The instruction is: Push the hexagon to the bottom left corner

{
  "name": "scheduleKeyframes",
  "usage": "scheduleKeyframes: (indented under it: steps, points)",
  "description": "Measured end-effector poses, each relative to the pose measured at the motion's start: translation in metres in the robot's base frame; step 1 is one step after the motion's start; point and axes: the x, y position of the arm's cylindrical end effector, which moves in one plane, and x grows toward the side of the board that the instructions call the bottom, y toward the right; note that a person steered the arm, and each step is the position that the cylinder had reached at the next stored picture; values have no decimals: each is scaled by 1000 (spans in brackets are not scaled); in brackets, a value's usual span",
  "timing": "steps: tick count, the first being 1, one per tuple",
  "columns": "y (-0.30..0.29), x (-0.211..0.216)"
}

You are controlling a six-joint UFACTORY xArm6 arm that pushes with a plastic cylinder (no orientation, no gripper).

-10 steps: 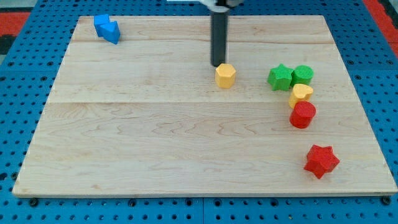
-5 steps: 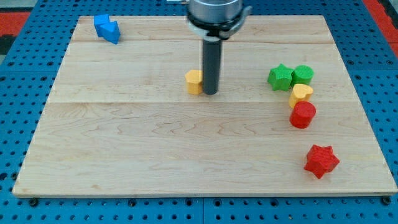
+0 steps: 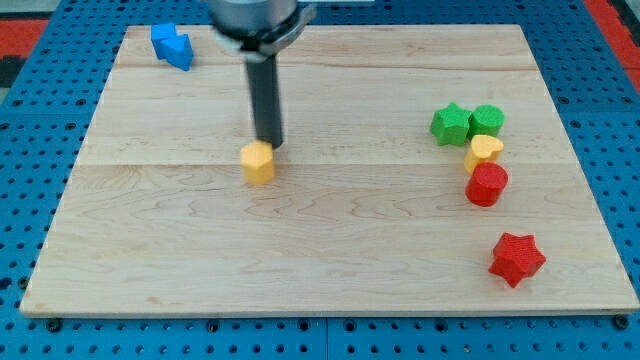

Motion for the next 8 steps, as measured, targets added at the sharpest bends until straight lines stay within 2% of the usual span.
scheduleKeyframes:
  steps: [1, 2, 3, 4, 5, 6, 7, 8]
  points:
    - [-5, 1]
    - [-3, 43]
    - [-74, 65]
    - [-60, 67]
    - [-30, 91]
    - [-86, 128]
    - [-129, 127]
    - [-23, 128]
